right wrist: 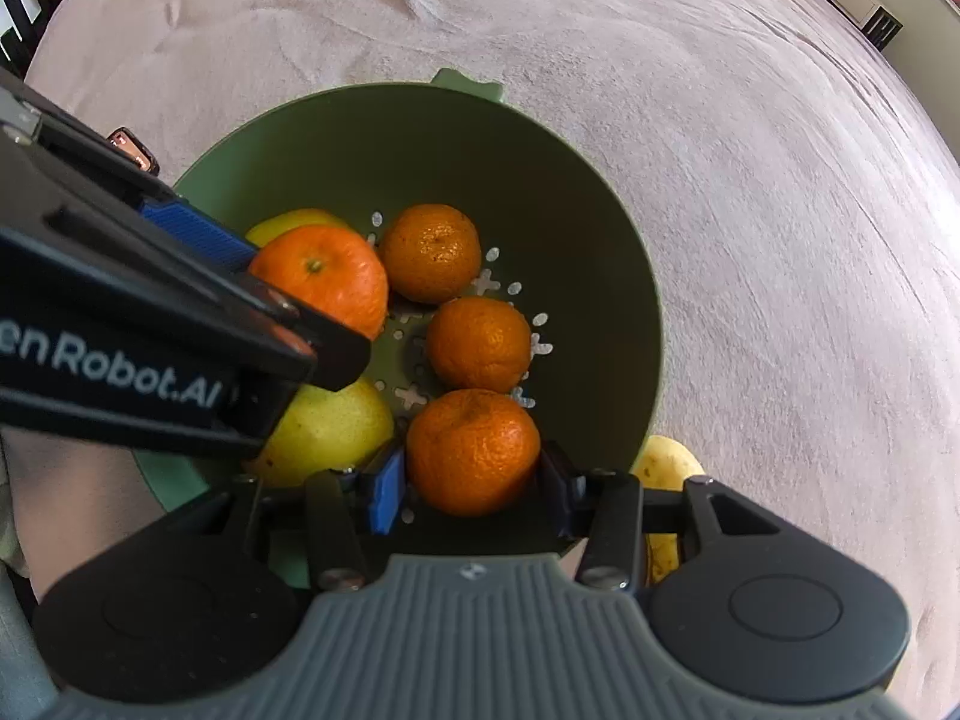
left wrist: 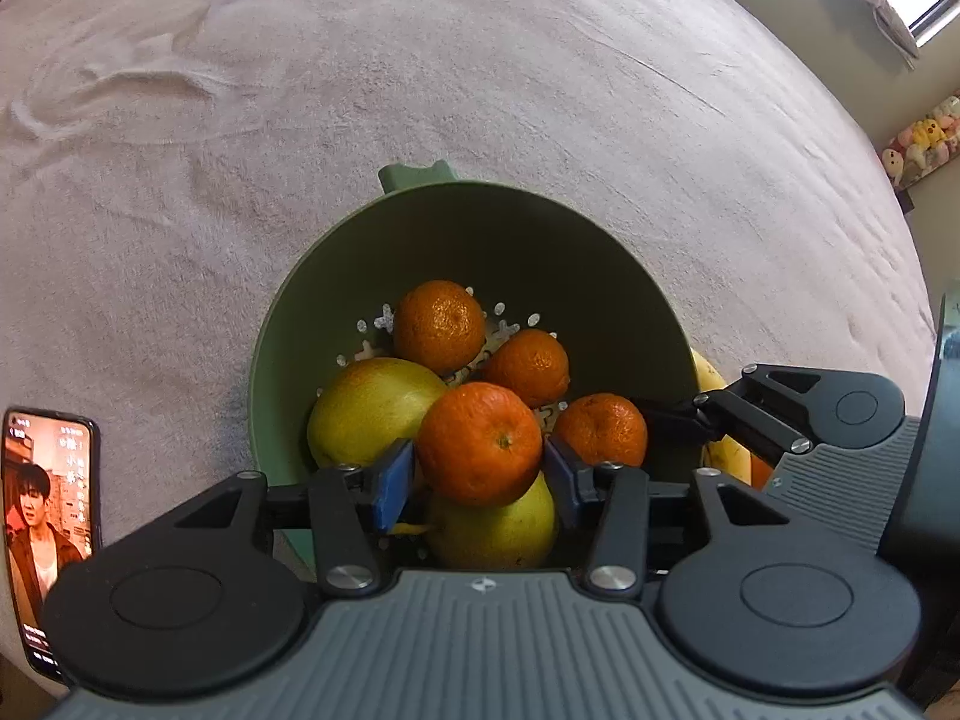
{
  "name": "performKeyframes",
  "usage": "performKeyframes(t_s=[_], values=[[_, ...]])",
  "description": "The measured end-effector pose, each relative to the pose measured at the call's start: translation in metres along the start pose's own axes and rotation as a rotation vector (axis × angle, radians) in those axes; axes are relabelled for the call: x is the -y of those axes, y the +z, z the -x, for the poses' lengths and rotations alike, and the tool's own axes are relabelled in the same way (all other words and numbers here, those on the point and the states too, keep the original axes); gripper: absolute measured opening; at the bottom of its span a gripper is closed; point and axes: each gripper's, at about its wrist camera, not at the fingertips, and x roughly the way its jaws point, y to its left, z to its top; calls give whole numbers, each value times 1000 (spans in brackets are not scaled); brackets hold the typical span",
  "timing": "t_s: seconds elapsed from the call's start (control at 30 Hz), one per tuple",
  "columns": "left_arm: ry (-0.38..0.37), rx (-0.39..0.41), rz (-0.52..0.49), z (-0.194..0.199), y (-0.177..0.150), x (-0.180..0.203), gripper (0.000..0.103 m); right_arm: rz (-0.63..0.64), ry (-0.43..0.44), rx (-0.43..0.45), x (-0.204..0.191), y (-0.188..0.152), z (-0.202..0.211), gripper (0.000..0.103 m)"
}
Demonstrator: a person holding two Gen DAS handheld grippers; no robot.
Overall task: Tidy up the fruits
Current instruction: 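Lower the mandarins into the colander and open both tools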
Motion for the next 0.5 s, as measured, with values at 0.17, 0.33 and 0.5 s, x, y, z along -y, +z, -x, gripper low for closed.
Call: performKeyframes(t_s=[0.17, 0.33, 0.5], values=[[-8, -5, 8, 3, -2, 0, 70, 3, 1, 21, -2, -2, 7, 45], [-37, 7, 4, 10, -3, 5, 83, 9, -19, 37, -6, -5, 17, 46], [-59, 34, -12, 18, -6, 11, 88, -15, -37, 70, -8, -8, 30, 58]])
